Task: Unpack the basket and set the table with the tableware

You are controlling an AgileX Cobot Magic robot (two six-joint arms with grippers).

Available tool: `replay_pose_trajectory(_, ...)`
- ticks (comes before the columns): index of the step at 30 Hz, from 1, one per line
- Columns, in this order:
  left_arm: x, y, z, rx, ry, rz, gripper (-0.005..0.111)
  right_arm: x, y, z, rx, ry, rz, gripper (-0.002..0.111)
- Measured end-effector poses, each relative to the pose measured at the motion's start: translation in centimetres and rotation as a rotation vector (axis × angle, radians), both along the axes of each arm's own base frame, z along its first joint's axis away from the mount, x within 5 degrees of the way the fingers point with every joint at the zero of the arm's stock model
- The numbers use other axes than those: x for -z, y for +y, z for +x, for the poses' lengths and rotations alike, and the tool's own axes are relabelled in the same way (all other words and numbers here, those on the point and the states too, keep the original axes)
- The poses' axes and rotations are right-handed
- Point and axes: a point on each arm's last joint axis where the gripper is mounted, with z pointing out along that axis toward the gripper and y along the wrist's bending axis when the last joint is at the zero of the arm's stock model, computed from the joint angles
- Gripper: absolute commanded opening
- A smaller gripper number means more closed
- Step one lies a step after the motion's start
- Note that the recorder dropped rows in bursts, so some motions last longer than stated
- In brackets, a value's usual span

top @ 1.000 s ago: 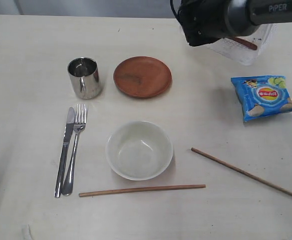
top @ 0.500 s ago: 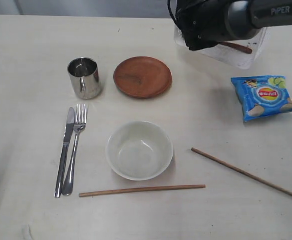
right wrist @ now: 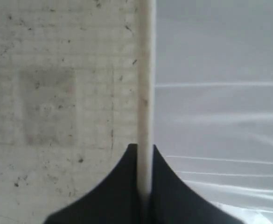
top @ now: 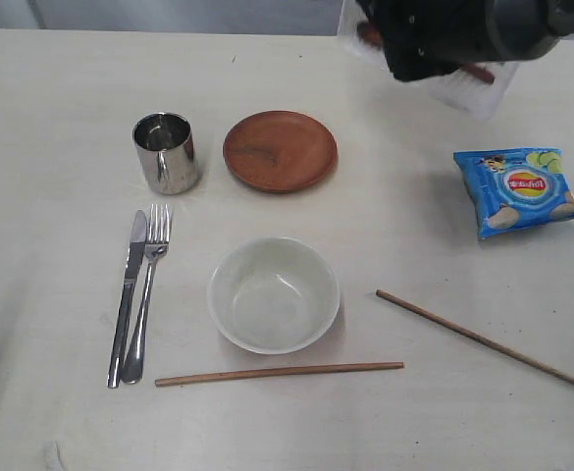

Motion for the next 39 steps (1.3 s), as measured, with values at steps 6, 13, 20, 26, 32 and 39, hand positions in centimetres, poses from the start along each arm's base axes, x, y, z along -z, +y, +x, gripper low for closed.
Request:
replay_pose_trajectory(6, 0.0, 0.0, 0.0, 0.0, 0.0, 0.0, 0.0, 4.1, 0.7, 1.1, -0.029, 0.096, -0.001, 0.0)
replay_pose_trajectory(13, 0.0, 0.0, 0.0, 0.0, 0.0, 0.0, 0.0, 7.3, 1.5, 2.9, -0.014, 0.126, -0.054, 0.0)
replay_pose_trajectory(20, 0.0, 0.0, 0.0, 0.0, 0.0, 0.0, 0.0, 7.9, 1.6, 2.9, 0.004, 0.149, 0.013, 0.075)
replay_pose_trajectory(26, 0.0, 0.0, 0.0, 0.0, 0.0, 0.0, 0.0, 8.1, 0.7, 2.3, 0.134, 0.151, 0.065, 0.087)
replay_pose_trajectory(32, 0.0, 0.0, 0.0, 0.0, 0.0, 0.0, 0.0, 5.8, 1.5, 1.1, 0.145, 0.239, 0.426, 0.087)
replay_pose_trajectory(39, 0.0, 0.0, 0.0, 0.0, 0.0, 0.0, 0.0, 3.3, 1.9, -0.2, 0.203, 0.265, 0.693, 0.087)
